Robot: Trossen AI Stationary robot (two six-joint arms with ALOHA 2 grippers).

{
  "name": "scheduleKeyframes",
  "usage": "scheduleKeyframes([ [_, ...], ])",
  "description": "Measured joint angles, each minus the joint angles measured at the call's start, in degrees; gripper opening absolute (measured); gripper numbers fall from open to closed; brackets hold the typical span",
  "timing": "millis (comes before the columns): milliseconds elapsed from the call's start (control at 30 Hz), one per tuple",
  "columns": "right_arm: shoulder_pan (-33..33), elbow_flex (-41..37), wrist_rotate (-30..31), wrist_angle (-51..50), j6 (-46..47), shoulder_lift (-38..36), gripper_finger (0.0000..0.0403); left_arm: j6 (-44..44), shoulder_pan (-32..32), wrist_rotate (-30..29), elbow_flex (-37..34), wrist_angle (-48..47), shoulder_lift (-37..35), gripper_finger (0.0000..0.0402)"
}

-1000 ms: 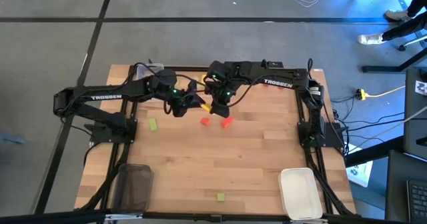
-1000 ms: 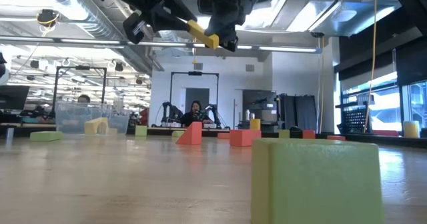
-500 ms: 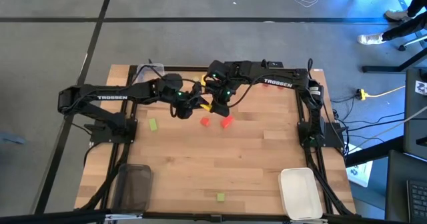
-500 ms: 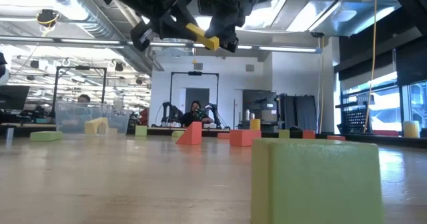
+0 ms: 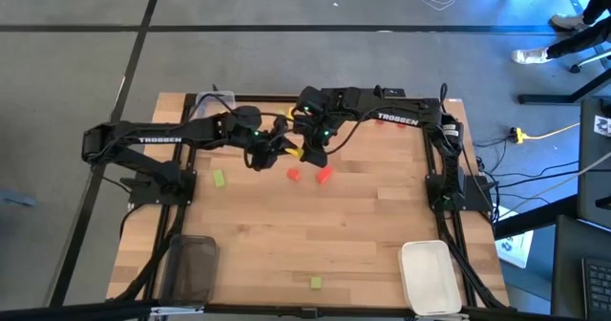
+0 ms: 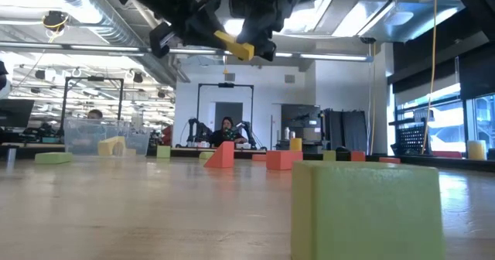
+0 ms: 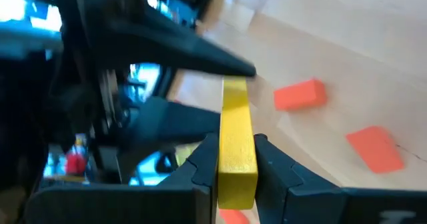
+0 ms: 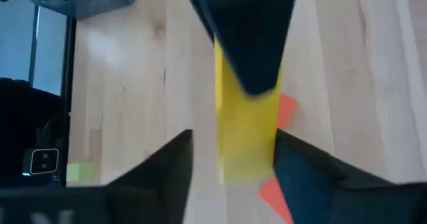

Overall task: Sort & place blocks by color
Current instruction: Put the yellow block into the transparent bin

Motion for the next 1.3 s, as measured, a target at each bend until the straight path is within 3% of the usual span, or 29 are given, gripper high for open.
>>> scheduleKeyframes([
  [167,-1.65,0.00,0.42,-3.51,-3.14,0.00,0.0236,-3.88,0.74,-6.06,0.00,-4.87,-1.91,0.0051],
  [267,-2.31,-0.07,4.51,-5.56,-6.44,-0.56,0.0238,-9.03,1.93,-8.82,0.00,-7.35,-3.46,0.0051],
  [533,-4.08,-0.07,20.57,-7.20,-8.94,-4.50,0.0236,-31.12,8.31,-17.44,0.07,-13.26,-8.47,0.0051],
  [667,-4.46,-0.07,26.45,-7.17,-6.83,-6.03,0.0237,-44.27,12.62,-28.22,0.07,-19.87,-10.16,0.0051],
  [800,-4.54,-0.07,32.07,-7.18,-5.90,-6.21,0.0237,-64.66,17.36,-36.71,0.07,-30.69,-10.09,0.0051],
  [900,-4.56,-0.07,33.28,-6.92,-6.36,-6.21,0.0238,-79.49,21.45,-37.46,0.07,-39.57,-9.87,0.0051],
  [1000,-4.56,-0.07,33.26,-6.68,-7.61,-6.19,0.0238,-86.80,24.75,-37.09,0.03,-46.25,-8.01,0.0051],
  [1133,-4.56,-0.07,33.23,-6.47,-9.01,-6.19,0.0238,-90.45,28.67,-31.02,-0.47,-48.73,-5.29,0.0051],
  [1300,-4.56,-0.07,33.23,-5.95,-9.40,-6.19,0.0238,-90.36,31.57,-29.87,-3.44,-48.68,-2.52,0.0051],
])
